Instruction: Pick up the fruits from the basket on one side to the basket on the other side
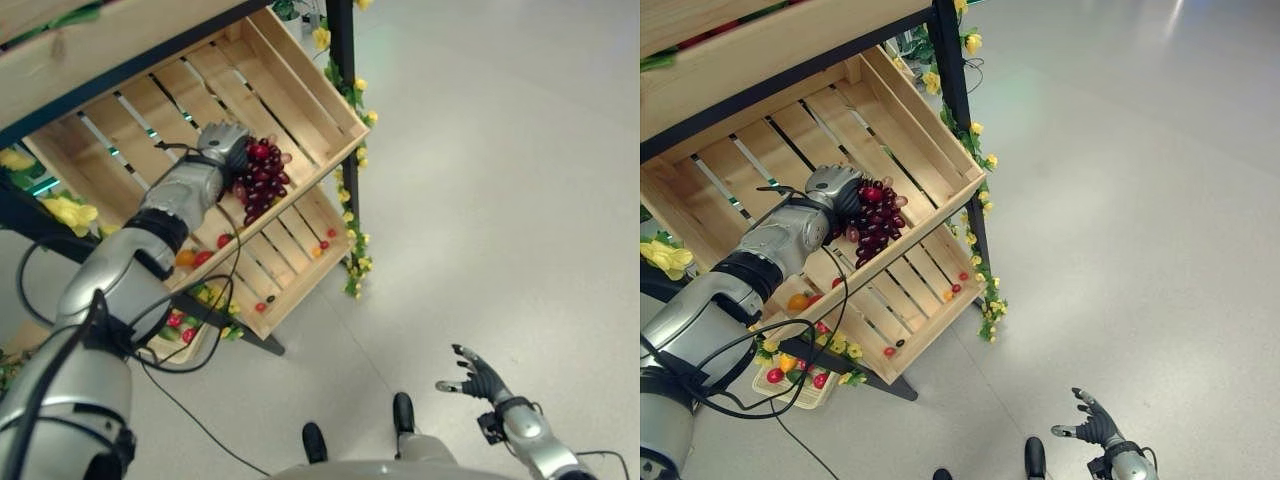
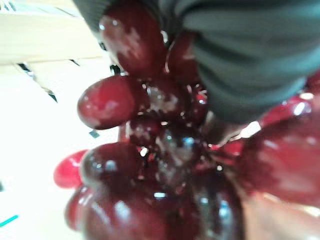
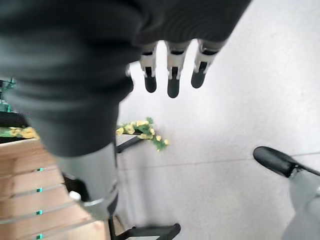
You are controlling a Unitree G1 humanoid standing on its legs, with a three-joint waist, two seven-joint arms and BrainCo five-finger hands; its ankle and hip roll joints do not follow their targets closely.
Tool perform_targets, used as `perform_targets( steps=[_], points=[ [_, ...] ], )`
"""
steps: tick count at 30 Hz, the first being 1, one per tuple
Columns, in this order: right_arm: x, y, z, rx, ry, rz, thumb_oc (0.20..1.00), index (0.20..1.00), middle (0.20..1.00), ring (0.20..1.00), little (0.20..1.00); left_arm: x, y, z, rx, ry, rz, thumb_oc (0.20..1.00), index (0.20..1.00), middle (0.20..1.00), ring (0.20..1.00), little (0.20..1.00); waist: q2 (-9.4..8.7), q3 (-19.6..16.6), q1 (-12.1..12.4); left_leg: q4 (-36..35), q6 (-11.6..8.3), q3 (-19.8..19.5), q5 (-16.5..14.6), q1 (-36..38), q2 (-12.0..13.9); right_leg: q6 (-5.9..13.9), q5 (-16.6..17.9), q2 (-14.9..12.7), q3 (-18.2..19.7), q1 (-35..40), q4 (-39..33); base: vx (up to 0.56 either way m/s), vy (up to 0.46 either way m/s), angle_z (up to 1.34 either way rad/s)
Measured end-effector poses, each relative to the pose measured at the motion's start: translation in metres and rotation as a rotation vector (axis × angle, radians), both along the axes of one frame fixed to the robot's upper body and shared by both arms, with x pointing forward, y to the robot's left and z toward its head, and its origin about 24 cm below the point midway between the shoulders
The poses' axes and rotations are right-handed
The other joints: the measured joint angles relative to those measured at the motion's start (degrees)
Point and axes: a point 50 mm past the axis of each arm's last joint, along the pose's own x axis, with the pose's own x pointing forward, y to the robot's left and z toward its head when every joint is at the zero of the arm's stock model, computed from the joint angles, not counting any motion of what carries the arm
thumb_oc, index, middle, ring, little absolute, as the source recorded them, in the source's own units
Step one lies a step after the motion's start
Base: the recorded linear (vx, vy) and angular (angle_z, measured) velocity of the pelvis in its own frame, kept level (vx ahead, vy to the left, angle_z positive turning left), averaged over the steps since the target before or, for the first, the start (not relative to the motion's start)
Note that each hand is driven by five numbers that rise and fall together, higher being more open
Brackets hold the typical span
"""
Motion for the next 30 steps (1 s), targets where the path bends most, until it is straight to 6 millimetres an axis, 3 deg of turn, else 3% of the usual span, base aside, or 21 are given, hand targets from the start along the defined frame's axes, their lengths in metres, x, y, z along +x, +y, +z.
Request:
perform_targets(
  steps=[8,15,16,17,30],
  points=[
    [-0.011,-0.004,-0.004,-0.003,0.036,0.004,1.0,1.0,1.0,1.0,1.0,-0.001,0.013,-0.005,0.027,0.027,0.054,0.2,0.2,0.2,0.2,0.2,0.17,0.12,-0.39,-0.06,-0.27,1.02,-0.31,0.55,0.06,0.0,-0.02,0.17,1.42,-0.16,0.0,0.02,0.006,-0.1],
    [-0.008,-0.006,-0.002,-0.014,0.033,0.017,1.0,1.0,1.0,1.0,1.0,-0.002,0.017,-0.006,0.037,0.039,0.073,0.2,0.2,0.2,0.2,0.2,0.2,0.09,-0.47,-0.04,-0.25,1.53,-0.39,0.7,0.17,-0.04,0.0,0.36,1.56,-0.2,0.01,0.01,0.005,-0.02],
    [-0.007,-0.006,-0.001,-0.015,0.031,0.018,1.0,1.0,1.0,1.0,1.0,-0.002,0.017,-0.006,0.035,0.039,0.074,0.777,0.777,0.777,0.777,0.777,0.2,0.09,-0.48,-0.05,-0.25,1.53,-0.39,0.71,0.16,-0.04,0.0,0.36,1.56,-0.19,0.01,0.0,0.0,0.0],
    [-0.006,-0.006,-0.001,-0.017,0.027,0.02,1.0,1.0,1.0,1.0,1.0,-0.002,0.018,-0.006,0.033,0.038,0.074,1.0,1.0,1.0,1.0,1.0,0.22,0.07,-0.48,-0.05,-0.25,1.54,-0.39,0.75,0.16,-0.05,0.01,0.37,1.56,-0.15,0.01,0.0,0.0,0.0],
    [-0.002,-0.004,0.001,-0.018,0.029,0.053,1.0,1.0,1.0,1.0,1.0,-0.003,0.022,-0.006,0.032,0.066,0.091,1.0,1.0,1.0,1.0,1.0,0.24,-0.24,-0.39,-0.28,-0.2,1.41,-0.53,1.66,0.18,-0.12,0.05,0.33,1.5,0.81,0.01,0.0,0.0,0.0]
  ],
)
